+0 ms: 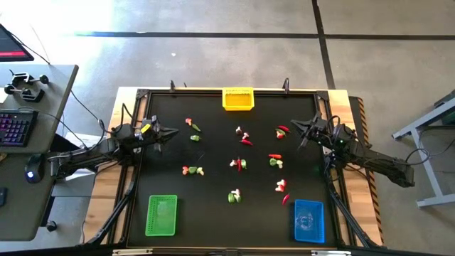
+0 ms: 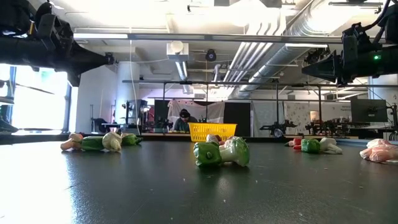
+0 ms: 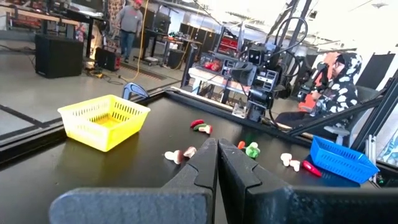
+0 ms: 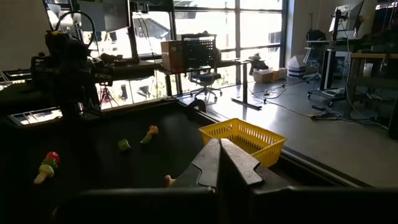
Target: Sort produce into baskets
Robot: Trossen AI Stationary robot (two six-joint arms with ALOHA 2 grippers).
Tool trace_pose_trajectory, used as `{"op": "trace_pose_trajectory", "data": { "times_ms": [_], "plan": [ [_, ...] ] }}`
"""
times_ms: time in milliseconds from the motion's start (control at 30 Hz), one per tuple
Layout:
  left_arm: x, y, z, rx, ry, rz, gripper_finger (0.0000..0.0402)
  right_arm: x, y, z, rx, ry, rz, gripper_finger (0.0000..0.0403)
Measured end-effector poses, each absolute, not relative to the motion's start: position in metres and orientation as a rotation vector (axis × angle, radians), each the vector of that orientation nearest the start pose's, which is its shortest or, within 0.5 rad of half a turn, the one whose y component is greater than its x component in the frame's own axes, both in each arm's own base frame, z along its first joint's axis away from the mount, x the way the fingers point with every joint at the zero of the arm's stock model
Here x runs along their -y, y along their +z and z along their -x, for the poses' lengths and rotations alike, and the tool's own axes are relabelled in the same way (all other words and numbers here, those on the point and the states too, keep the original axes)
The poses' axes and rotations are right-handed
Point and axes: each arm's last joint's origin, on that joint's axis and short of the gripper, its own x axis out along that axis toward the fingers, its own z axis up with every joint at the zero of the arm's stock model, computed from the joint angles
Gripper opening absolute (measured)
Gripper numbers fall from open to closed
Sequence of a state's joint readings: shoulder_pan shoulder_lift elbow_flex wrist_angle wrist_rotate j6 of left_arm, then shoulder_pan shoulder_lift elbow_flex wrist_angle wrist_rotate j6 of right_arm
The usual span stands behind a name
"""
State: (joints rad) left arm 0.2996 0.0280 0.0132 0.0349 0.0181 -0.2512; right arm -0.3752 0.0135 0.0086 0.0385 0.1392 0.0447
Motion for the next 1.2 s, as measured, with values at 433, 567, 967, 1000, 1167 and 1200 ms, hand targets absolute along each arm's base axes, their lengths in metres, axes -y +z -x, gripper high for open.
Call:
{"op": "trace_pose_trajectory", "data": {
  "times_ms": [433, 567, 967, 1000, 1167, 1200],
  "plan": [
    [-0.030, 0.176, -0.094, 0.135, 0.315, 0.245, 0.0000, 0.040, 0.169, -0.089, 0.045, -0.514, -0.040, 0.0000],
    [-0.031, 0.177, -0.093, 0.142, 0.343, 0.245, 0.0000, 0.040, 0.169, -0.089, 0.045, -0.514, -0.039, 0.0000],
    [-0.027, 0.179, -0.095, 0.132, 0.202, 0.114, 0.0000, 0.040, 0.169, -0.089, 0.045, -0.514, -0.040, 0.0000],
    [-0.026, 0.179, -0.095, 0.132, 0.192, 0.116, 0.0000, 0.040, 0.169, -0.089, 0.045, -0.513, -0.040, 0.0000],
    [-0.026, 0.179, -0.095, 0.134, 0.178, 0.144, 0.0000, 0.040, 0.169, -0.089, 0.045, -0.513, -0.040, 0.0000],
    [-0.026, 0.180, -0.095, 0.142, 0.169, 0.158, 0.0000, 0.040, 0.169, -0.089, 0.045, -0.514, -0.040, 0.0000]
  ]
}}
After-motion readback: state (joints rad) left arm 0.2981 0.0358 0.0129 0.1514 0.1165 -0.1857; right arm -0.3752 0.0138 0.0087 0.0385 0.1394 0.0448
